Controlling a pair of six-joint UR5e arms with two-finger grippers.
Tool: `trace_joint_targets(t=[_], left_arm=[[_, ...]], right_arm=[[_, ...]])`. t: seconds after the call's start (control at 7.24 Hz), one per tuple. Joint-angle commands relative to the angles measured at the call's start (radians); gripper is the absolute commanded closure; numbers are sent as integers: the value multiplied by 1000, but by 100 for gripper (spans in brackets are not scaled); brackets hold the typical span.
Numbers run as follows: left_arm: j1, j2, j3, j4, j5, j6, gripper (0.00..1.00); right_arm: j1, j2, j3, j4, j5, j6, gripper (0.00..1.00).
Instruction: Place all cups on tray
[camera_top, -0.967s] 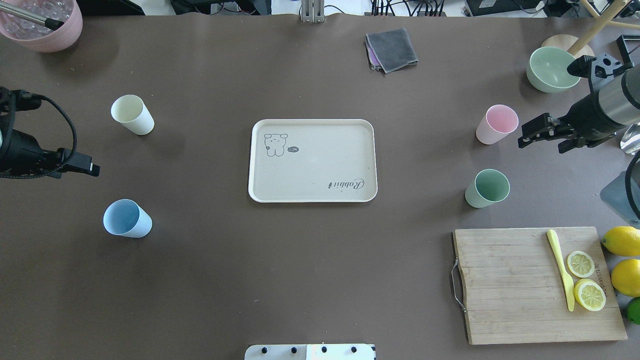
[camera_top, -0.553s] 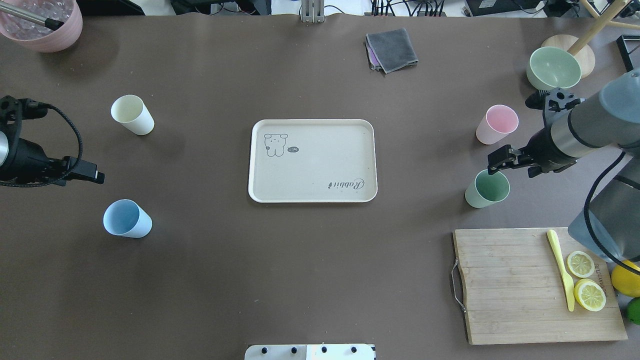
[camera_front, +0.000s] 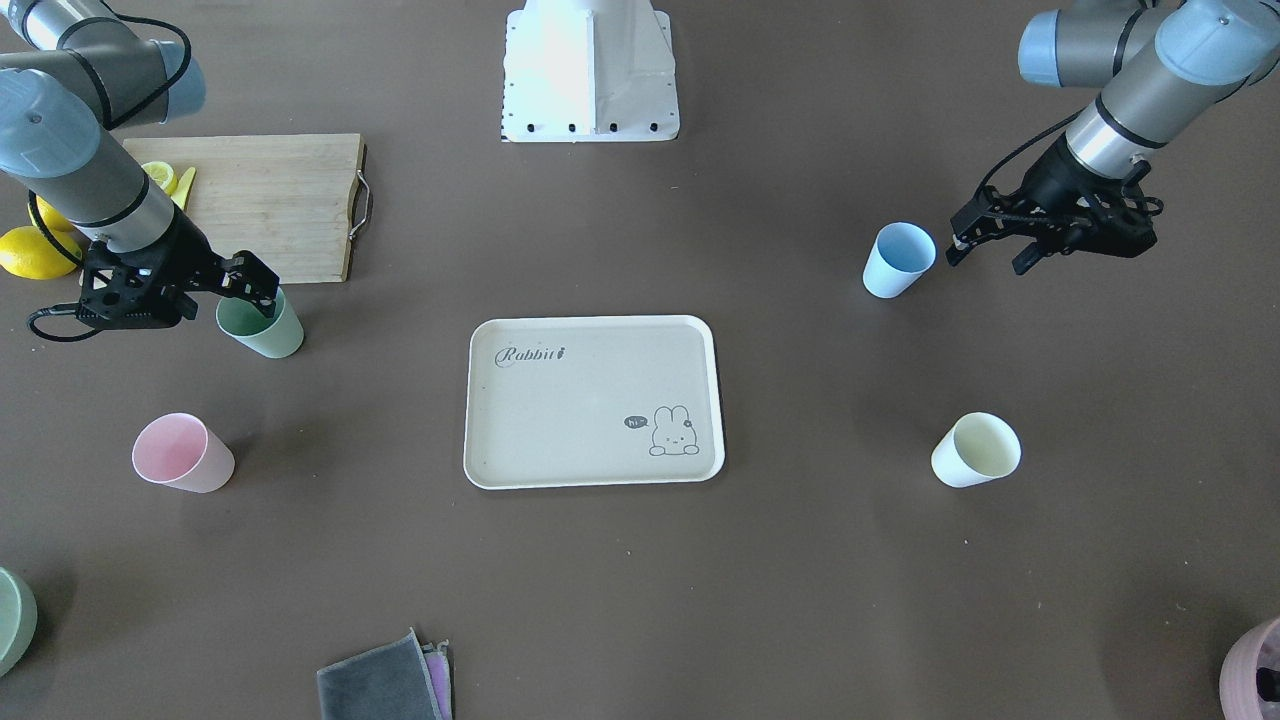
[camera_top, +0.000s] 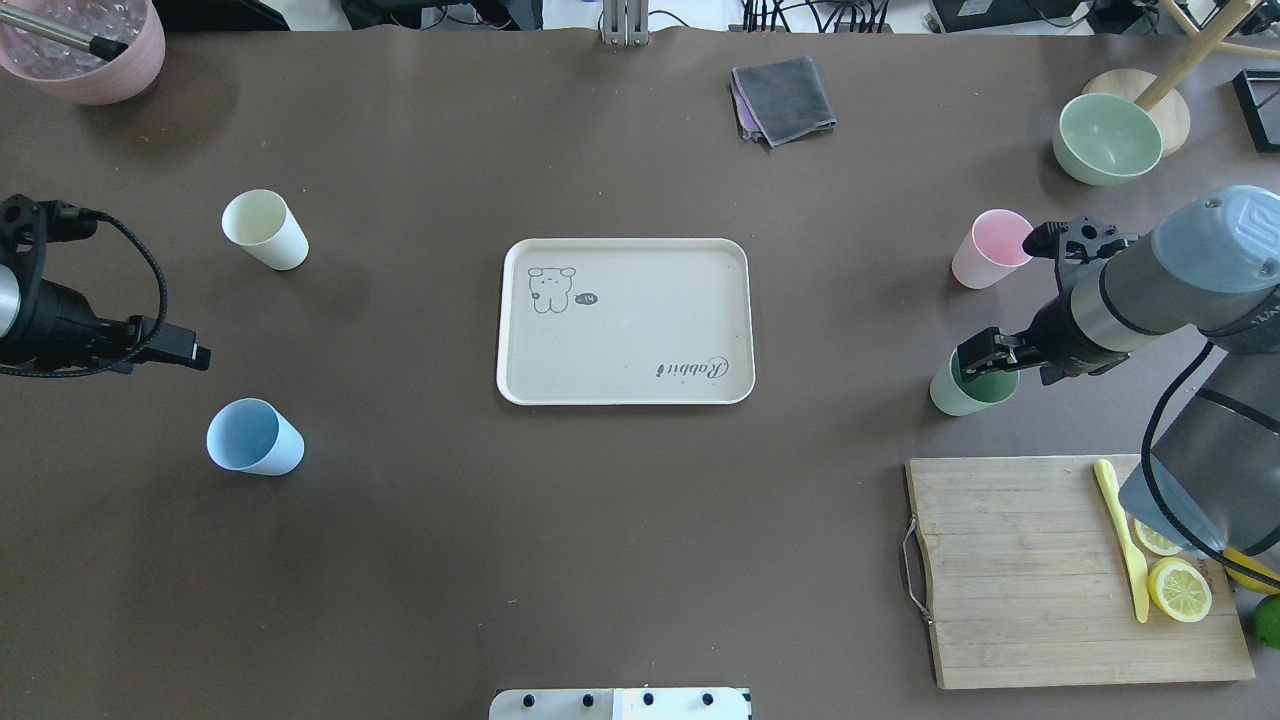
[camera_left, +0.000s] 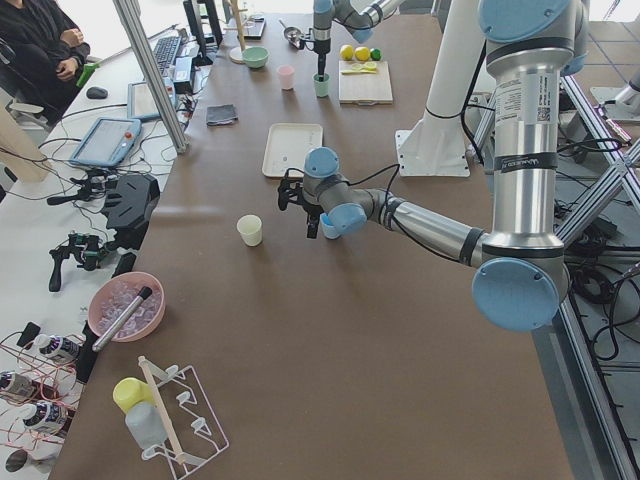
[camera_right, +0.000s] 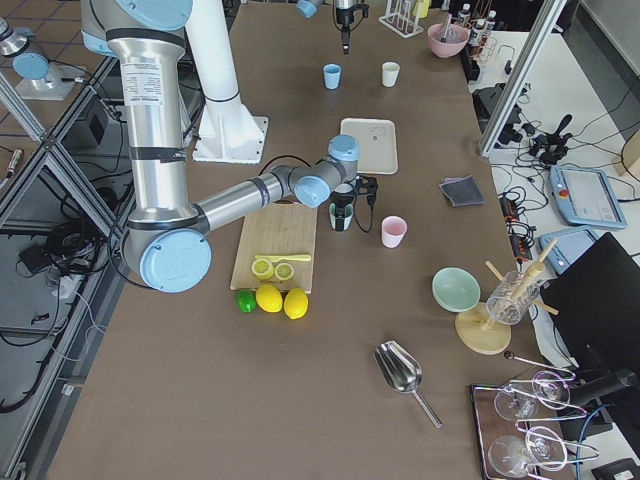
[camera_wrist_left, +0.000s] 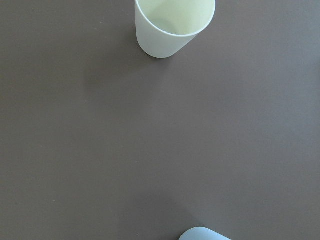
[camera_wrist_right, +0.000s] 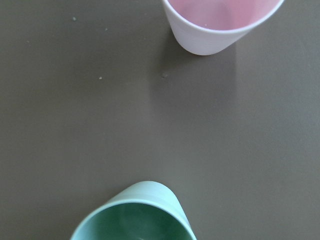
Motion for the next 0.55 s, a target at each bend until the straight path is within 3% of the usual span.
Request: trace_joint_targets(t=[0.0,0.14,0.41], left_arm=[[5,0,-1,0,0,0,3],[5,2,-1,0,0,0,3],[20,2,2,0,2,0,3]], right_arm=[[-2,2,-9,1,1,0,74],[-4,13,-9,1,2,-1,100],[30,45,7,-1,54,3,100]])
